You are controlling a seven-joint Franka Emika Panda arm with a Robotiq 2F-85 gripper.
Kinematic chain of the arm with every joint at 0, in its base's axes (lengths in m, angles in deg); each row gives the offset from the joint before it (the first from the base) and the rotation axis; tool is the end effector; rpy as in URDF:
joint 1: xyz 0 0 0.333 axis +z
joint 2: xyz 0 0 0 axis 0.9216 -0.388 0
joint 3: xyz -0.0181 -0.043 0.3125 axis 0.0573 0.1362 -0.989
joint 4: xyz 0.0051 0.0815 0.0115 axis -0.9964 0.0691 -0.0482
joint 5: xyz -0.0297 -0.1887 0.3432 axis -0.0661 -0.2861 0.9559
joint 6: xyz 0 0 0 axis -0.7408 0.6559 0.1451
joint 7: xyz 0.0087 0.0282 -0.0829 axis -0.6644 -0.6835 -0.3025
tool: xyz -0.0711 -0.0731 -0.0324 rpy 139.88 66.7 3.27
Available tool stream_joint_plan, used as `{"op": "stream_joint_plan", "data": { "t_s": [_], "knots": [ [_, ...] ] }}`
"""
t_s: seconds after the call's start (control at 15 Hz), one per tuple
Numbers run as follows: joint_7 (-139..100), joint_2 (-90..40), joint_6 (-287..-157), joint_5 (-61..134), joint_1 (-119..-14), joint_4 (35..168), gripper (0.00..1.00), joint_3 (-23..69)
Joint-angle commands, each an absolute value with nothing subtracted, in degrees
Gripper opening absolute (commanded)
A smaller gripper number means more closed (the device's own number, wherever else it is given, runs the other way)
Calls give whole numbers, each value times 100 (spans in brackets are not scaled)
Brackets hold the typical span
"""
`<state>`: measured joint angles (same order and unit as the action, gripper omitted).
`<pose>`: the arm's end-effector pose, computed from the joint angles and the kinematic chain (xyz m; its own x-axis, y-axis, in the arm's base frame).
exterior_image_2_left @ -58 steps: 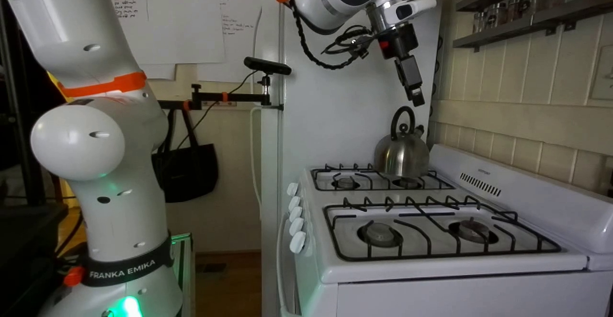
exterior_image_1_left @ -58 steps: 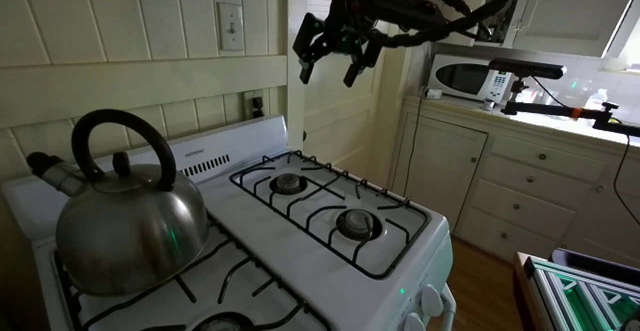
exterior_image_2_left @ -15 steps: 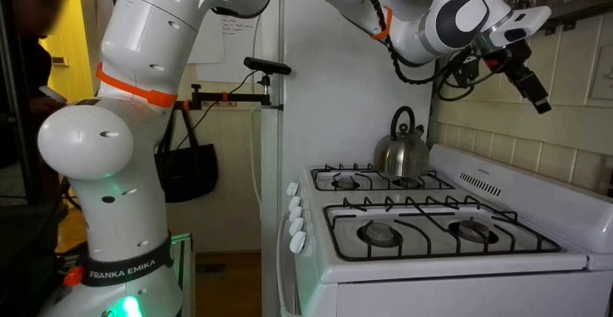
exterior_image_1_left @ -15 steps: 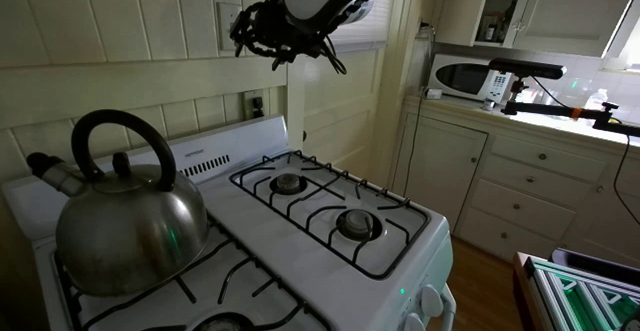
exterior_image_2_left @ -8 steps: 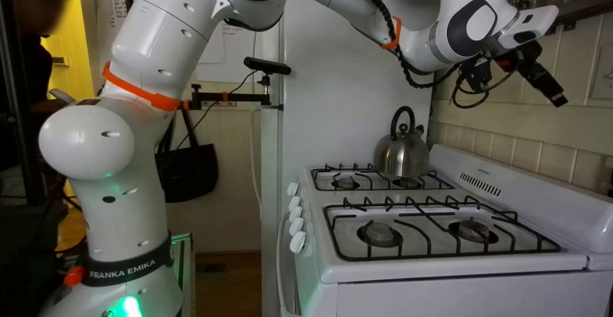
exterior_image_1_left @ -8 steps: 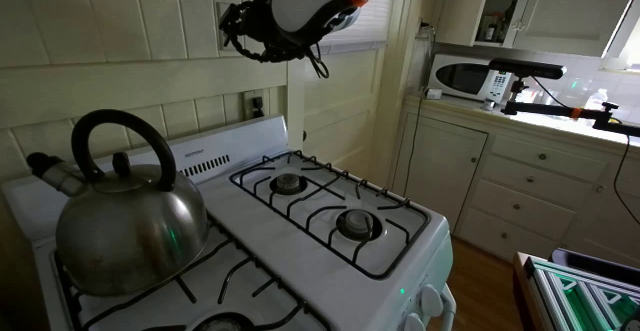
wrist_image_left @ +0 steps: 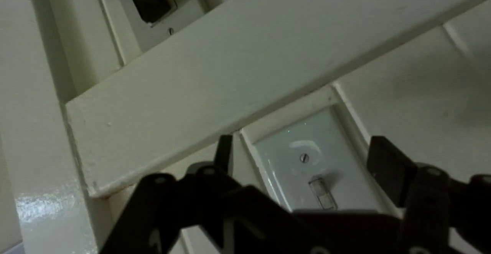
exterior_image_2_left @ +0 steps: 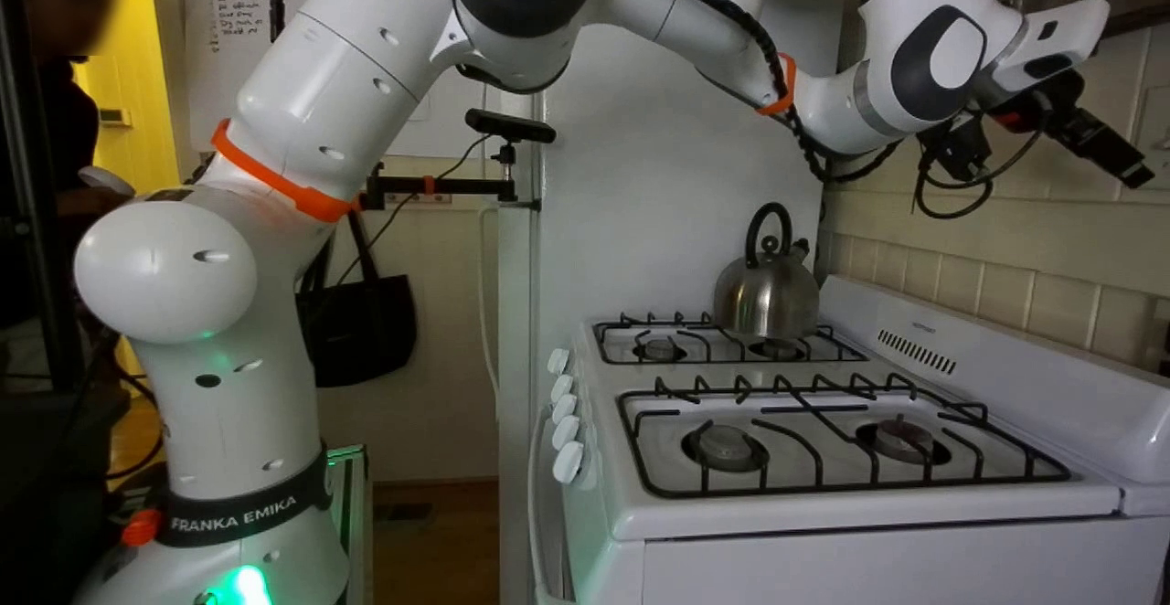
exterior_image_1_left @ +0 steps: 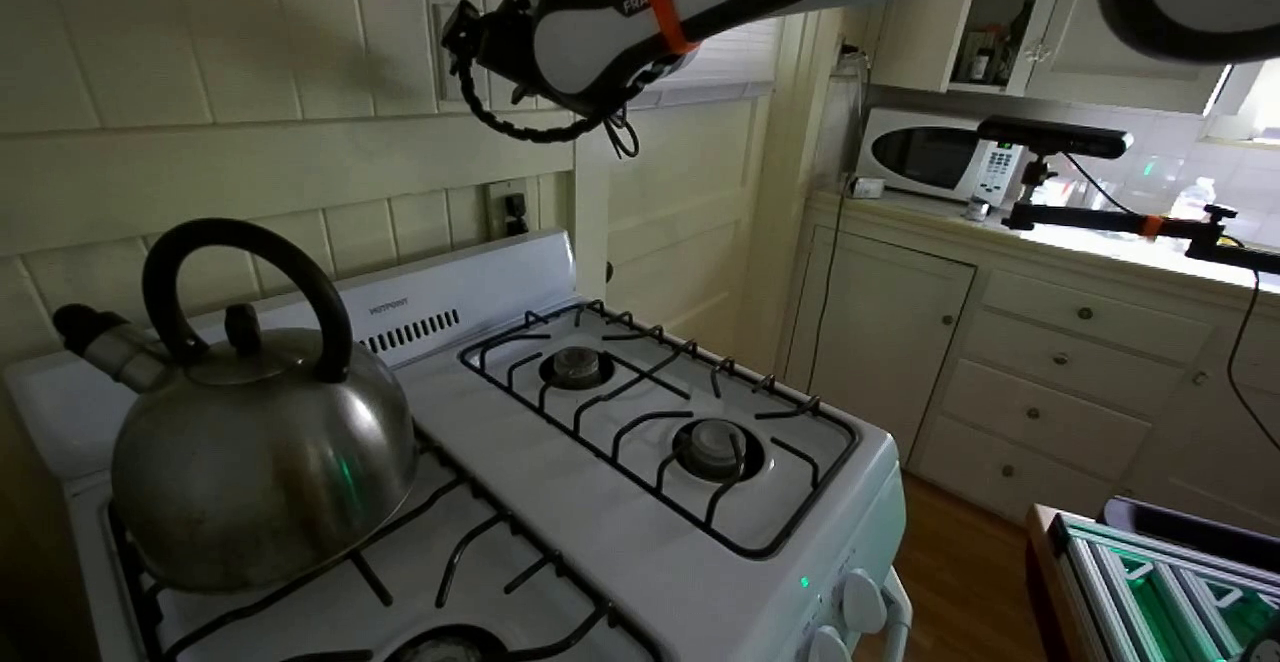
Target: Push the switch up
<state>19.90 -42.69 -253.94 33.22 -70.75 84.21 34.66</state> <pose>0.7476 -0.1858 0.5229 0.2363 -0.6059 0.7596 -0.5718 -0.7188 -0.3955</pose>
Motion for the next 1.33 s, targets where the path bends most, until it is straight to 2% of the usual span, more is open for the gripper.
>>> {"op": "stream_joint_plan", "data": {
  "t_s": [0.0, 0.07, 0.47, 0.6, 1.27],
  "knots": [
    [2048, -4644, -25683, 3301, -7127, 8018, 77, 3582],
    [2039, -4683, -25717, 3307, -7136, 7985, 61, 3603],
    [2023, -4844, -25879, 3355, -7232, 7804, 13, 3617],
    [2087, -4883, -25872, 3393, -7240, 7745, 1, 3635],
    [2253, -4957, -25779, 3573, -7250, 7604, 0, 3580]
  ]
}}
